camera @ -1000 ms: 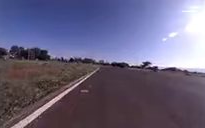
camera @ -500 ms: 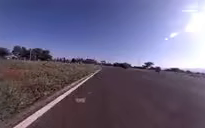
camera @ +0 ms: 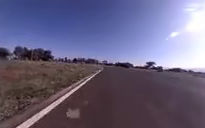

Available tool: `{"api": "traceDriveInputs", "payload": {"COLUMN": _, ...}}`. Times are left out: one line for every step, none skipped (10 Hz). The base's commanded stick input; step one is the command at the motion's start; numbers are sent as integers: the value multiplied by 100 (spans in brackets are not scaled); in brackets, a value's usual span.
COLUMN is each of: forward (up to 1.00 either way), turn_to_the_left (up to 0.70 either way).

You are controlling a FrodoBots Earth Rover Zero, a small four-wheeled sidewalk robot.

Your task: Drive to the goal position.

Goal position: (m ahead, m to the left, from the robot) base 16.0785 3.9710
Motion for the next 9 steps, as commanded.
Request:
{"api": "traceDriveInputs", "payload": {"forward": 100, "turn_to_the_left": 0}}
{"api": "traceDriveInputs", "payload": {"forward": 100, "turn_to_the_left": 0}}
{"api": "traceDriveInputs", "payload": {"forward": 100, "turn_to_the_left": 0}}
{"api": "traceDriveInputs", "payload": {"forward": 100, "turn_to_the_left": 0}}
{"api": "traceDriveInputs", "payload": {"forward": 100, "turn_to_the_left": 0}}
{"api": "traceDriveInputs", "payload": {"forward": 100, "turn_to_the_left": 0}}
{"api": "traceDriveInputs", "payload": {"forward": 100, "turn_to_the_left": 0}}
{"api": "traceDriveInputs", "payload": {"forward": 100, "turn_to_the_left": 0}}
{"api": "traceDriveInputs", "payload": {"forward": 100, "turn_to_the_left": 0}}
